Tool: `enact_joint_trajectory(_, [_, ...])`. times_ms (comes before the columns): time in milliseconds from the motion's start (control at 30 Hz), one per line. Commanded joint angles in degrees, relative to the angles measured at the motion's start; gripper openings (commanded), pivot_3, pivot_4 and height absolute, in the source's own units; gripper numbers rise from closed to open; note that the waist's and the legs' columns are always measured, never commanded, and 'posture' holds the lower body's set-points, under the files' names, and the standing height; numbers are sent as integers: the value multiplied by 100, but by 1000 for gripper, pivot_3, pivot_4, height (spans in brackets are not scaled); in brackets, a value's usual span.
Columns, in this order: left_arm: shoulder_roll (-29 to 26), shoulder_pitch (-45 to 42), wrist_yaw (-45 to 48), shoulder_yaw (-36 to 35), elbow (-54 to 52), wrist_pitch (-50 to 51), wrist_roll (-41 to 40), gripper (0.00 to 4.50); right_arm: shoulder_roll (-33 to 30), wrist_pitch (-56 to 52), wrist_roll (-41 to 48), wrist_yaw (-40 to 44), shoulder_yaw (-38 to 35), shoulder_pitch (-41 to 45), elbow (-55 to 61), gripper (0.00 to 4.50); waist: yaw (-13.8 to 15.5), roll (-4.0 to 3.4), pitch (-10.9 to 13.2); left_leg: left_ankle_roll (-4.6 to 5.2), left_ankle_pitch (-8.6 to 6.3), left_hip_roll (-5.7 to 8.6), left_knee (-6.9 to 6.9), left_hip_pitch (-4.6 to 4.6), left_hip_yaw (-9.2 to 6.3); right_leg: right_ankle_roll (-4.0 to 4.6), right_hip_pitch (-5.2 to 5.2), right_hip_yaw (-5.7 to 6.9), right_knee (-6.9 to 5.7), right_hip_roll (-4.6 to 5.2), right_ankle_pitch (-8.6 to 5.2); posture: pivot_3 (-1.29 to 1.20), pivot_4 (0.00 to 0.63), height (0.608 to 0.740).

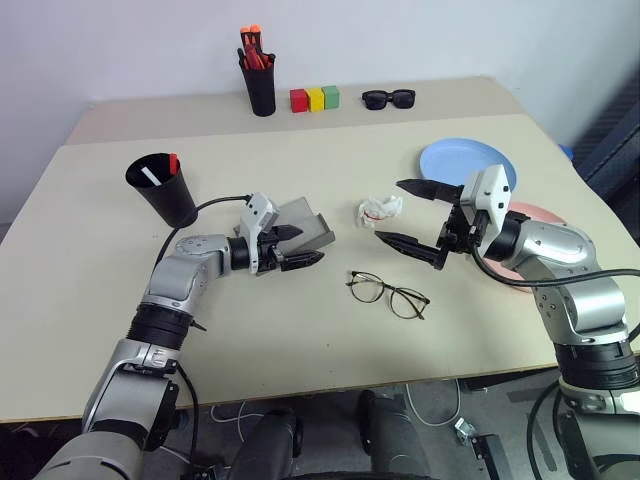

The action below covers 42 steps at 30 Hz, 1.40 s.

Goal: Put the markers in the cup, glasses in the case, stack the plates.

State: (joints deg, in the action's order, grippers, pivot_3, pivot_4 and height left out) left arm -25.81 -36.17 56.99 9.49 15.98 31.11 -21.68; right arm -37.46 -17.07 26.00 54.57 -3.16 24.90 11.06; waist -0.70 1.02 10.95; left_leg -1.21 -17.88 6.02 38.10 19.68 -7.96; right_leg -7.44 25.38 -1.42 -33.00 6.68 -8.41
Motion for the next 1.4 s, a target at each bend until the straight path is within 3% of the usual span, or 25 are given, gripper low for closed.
enact_joint_trajectory(33, [-231, 64, 207, 55, -236, 269, 64, 2691, -119, 61, 19, -46, -218, -3, 217, 4500, -14, -1, 1, 0, 0, 0, 0, 0, 0, 0, 1, 0, -1, 0, 0, 0, 150, 740])
enact_joint_trajectory(200, [-366, 64, 359, 96, -434, 415, 79, 128, -107, 73, 8, -57, -177, 19, 197, 4500, 0, -1, 1, 0, 0, -3, -1, 0, 0, 0, 1, 0, -1, 0, 0, 0, 150, 740])
enact_joint_trajectory(233, [-397, 58, 368, 105, -474, 444, 93, 20, -94, 74, 4, -62, -163, 37, 191, 4500, 1, -1, 1, 0, 0, -4, -1, 0, 0, 0, 1, 0, 0, 0, 0, 0, 150, 740])
enact_joint_trajectory(433, [-690, -8, 741, 171, -404, 120, 316, 20, -52, 96, -29, -58, -90, 126, 145, 4500, -2, -1, 1, 0, 0, -4, -1, 0, -1, 0, 1, 0, 0, 0, -1, 0, 150, 740])
enact_joint_trajectory(667, [-1456, -24, 2333, 437, -509, 4, 192, 20, 3, 104, -59, -34, -31, 189, 87, 4500, -6, -4, 3, 1, -1, -4, -3, 2, 1, 0, 4, 0, 0, 0, -1, 0, 150, 740])
enact_joint_trajectory(767, [-1343, -93, 2087, 471, -174, -506, 590, 20, 10, 83, -56, -21, -36, 181, 113, 4500, 17, -4, 3, 2, -1, -4, -2, 3, 0, -1, 2, 0, 1, 1, -2, 0, 150, 740])
enact_joint_trajectory(933, [-1044, -229, 1615, 159, -66, -229, 496, 20, -26, 35, -37, -30, -82, 122, 188, 4500, 5, -3, 3, 2, -1, -4, -2, 5, -1, -2, 4, 0, 1, 1, -2, 0, 150, 740])
enact_joint_trajectory(1033, [-989, -263, 1422, -75, -272, 215, 261, 919, -110, -30, 8, 35, -116, 43, 247, 4500, -8, -3, 3, 2, -1, -4, -2, 5, -2, -2, 5, 0, 1, 1, -2, 0, 150, 740])
enact_joint_trajectory(1267, [-1474, -93, 1563, -592, -1095, 487, -188, 4447, -648, -429, -395, 144, 290, -211, 540, 4500, -15, -5, 5, 3, -1, -5, -3, 7, -2, -5, 7, 0, -1, 1, -4, 0, 150, 740])
enact_joint_trajectory(1333, [-1535, 70, 1477, -780, -1248, 92, -170, 4447, -837, -768, -672, 45, 567, -324, 650, 4500, -12, -5, 5, 2, -1, -5, -3, 6, -2, -5, 7, 0, -1, 1, -5, 0, 150, 740])
enact_joint_trajectory(1400, [-1684, 163, 1605, -965, -1391, 576, -524, 4447, -952, -1049, -760, -35, 647, -407, 763, 4500, 1, -5, 5, 2, -1, -7, -2, 6, -1, -5, 7, 0, -1, 2, -5, 0, 150, 740])
